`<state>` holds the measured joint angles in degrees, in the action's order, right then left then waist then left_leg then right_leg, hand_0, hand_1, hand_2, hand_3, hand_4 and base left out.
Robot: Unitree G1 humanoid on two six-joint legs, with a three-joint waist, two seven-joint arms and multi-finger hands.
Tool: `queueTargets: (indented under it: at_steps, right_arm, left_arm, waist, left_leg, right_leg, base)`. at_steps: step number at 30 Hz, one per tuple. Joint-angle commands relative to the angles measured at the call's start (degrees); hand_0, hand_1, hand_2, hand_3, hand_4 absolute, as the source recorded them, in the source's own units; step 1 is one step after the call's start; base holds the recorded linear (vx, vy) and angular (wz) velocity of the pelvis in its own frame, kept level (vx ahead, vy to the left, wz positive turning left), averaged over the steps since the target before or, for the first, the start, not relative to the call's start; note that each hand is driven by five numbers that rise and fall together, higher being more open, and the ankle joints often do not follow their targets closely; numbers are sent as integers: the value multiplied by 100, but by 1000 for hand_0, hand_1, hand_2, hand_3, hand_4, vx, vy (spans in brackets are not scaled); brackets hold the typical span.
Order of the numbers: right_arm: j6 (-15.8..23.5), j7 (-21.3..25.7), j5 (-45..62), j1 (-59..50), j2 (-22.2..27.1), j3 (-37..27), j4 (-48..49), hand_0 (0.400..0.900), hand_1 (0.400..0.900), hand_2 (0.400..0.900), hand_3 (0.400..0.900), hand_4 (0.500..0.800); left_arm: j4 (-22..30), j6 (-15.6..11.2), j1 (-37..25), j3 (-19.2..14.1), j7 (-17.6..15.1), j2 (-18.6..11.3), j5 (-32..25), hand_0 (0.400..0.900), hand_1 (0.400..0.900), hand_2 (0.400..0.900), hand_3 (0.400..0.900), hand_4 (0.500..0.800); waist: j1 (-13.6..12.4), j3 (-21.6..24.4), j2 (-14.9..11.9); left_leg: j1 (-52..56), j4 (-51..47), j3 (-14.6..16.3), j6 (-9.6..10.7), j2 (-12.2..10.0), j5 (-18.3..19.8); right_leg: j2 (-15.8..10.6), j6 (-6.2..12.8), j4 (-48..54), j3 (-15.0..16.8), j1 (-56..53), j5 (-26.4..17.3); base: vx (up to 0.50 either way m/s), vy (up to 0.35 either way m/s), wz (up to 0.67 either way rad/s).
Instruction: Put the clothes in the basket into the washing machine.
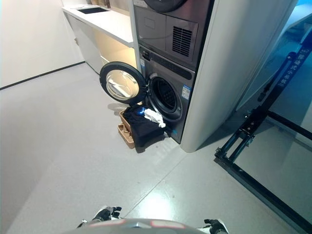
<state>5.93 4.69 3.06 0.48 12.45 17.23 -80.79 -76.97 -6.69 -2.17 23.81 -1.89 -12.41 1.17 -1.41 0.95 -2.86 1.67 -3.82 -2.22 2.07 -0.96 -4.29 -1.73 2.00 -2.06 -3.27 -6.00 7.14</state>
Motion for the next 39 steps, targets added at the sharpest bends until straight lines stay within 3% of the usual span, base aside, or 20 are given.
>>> queueTargets:
  at_steps: [1,4,6,7,9,13,17,20,23,26,28,29,31,32,33,35,36,37,38,39]
  right_arm:
    - [47,55,-60,-155,171,133,-32,900,900,900,900,800]
    - [42,65,-36,-183,178,95,-17,900,900,900,900,800]
    - [42,82,-22,-203,203,79,1,900,900,900,900,800]
    - [42,82,-22,-205,203,79,1,900,900,900,900,800]
    - [60,105,50,-244,237,69,41,900,900,900,900,800]
    - [81,145,141,-242,275,-1,19,900,900,900,900,800]
    - [46,169,155,-237,367,-140,33,900,900,900,900,800]
    - [6,171,159,-127,379,-209,20,900,900,900,900,800]
    - [16,173,247,-108,404,-254,-40,900,900,900,900,800]
    - [31,154,290,-129,397,-244,-148,900,900,900,900,800]
    - [70,142,289,-159,415,-195,-82,900,900,900,900,800]
    - [70,124,315,-205,447,-145,-3,900,900,900,900,800]
    - [69,134,346,-249,471,-144,11,900,900,900,900,800]
    - [67,163,384,-288,475,-111,28,900,900,900,900,800]
    - [68,163,384,-287,477,-113,28,900,900,900,900,800]
    - [113,208,411,-303,467,-60,26,900,900,900,900,800]
    - [107,216,423,-311,475,-51,37,900,900,900,900,800]
    - [124,222,425,-330,436,41,2,900,900,900,900,800]
    - [125,222,426,-328,433,41,1,900,900,900,900,800]
    - [124,257,413,-336,387,100,-10,900,900,900,900,800]
  left_arm:
    - [-253,-61,-272,-156,-19,31,49,900,900,900,900,800]
    - [-236,-62,-294,-139,-29,28,43,900,900,900,900,800]
    - [-201,-71,-308,-109,-36,10,19,900,900,900,900,800]
    - [-201,-71,-309,-110,-36,10,19,900,900,900,900,800]
    - [-172,-65,-369,-31,-30,-35,-8,900,900,900,900,800]
    - [-285,-28,-394,-36,-87,-85,11,900,900,900,900,800]
    - [-263,-101,-535,34,-135,-16,-49,900,900,900,900,800]
    - [-180,-148,-563,44,-121,23,-156,900,900,900,900,800]
    - [-122,-148,-565,81,-118,119,-124,900,900,900,900,800]
    - [-169,-128,-546,28,-106,200,-152,900,900,900,900,800]
    - [-191,-132,-531,51,-102,201,-156,900,900,900,900,800]
    - [-171,-126,-564,59,-120,195,-178,900,900,900,900,800]
    - [-176,-134,-603,22,-147,163,-223,900,900,900,900,800]
    - [-182,-158,-601,53,-173,140,-211,900,900,900,900,800]
    - [-182,-159,-601,55,-173,143,-211,900,900,900,900,800]
    - [-269,-182,-492,66,-197,161,-156,900,900,900,900,800]
    - [-267,-154,-480,53,-201,148,-153,900,900,900,900,800]
    - [-366,-148,-435,37,-209,101,-135,900,900,900,900,800]
    - [-366,-149,-432,38,-209,98,-135,900,900,900,900,800]
    - [-413,-126,-385,42,-220,69,-85,900,900,900,900,800]
  waist:
    - [-66,-104,115]
    - [-72,-176,136]
    - [-19,-297,138]
    - [-23,-295,135]
    - [86,-475,188]
    - [237,-589,295]
    - [537,-713,198]
    - [686,-652,194]
    - [773,-358,252]
    - [788,-168,375]
    - [767,-141,379]
    - [732,-191,234]
    - [650,-256,127]
    - [498,-359,-73]
    - [474,-370,-37]
    - [248,-370,-61]
    - [203,-395,-91]
    - [100,-350,-71]
    - [78,-381,-89]
    - [-56,-317,73]
  left_leg:
    - [-264,104,170,-572,530,133]
    - [-276,224,150,-676,622,243]
    - [-209,262,119,-745,690,286]
    - [-215,265,125,-747,693,286]
    - [-170,299,12,-787,689,276]
    - [170,152,-175,-745,620,437]
    - [770,32,-476,-702,832,895]
    - [1182,-27,-742,-629,794,1154]
    - [1365,213,-937,-563,640,1424]
    - [1298,907,-994,-408,359,1202]
    - [865,1933,-848,-218,293,569]
    - [99,3380,-622,-62,251,-214]
    - [-296,4002,-539,-82,270,-320]
    - [-1049,4458,-173,-218,346,-211]
    - [-1062,4529,-159,-222,307,-151]
    - [-1940,3986,135,-353,519,122]
    - [-2017,4011,142,-324,490,113]
    - [-2315,3156,364,-299,294,54]
    - [-2260,3141,394,-306,301,68]
    - [-2338,1508,547,-210,37,-293]
  right_leg:
    - [121,212,-780,270,458,-431]
    - [4,229,-1422,272,727,-576]
    - [-80,243,-2209,333,1145,-1258]
    - [-83,246,-2221,340,1157,-1255]
    - [16,208,-2945,529,1626,-1725]
    - [256,33,-2665,523,2339,-1274]
    - [339,273,-823,491,2769,-1923]
    - [465,311,-474,547,2799,-2100]
    - [684,175,-619,860,2614,-1924]
    - [847,-34,-1041,730,2551,-1449]
    - [846,-146,-1150,726,2267,-1244]
    - [784,-291,-1138,779,1935,-1075]
    - [734,-364,-1150,829,1745,-986]
    - [631,-462,-1173,913,1488,-894]
    - [673,-463,-1204,921,1493,-872]
    - [769,-482,-1165,1085,1071,-698]
    - [694,-453,-1162,1109,1027,-678]
    - [769,-421,-1122,1168,802,-480]
    - [754,-417,-1130,1193,761,-459]
    - [998,-385,-1028,1334,397,-308]
  base:
    - [10,91,-10]
    - [32,115,-5]
    - [19,113,3]
    - [-10,99,6]
    - [26,102,10]
    - [202,48,10]
    - [356,-45,35]
    - [384,-106,53]
    - [446,-191,40]
    - [489,-247,37]
    - [419,-313,30]
    - [306,-299,21]
    - [351,-341,4]
    - [342,-317,-11]
    - [327,-251,-21]
    - [396,-128,-29]
    - [608,-128,-40]
    - [357,-60,-30]
    - [707,-33,-53]
    - [415,11,-37]
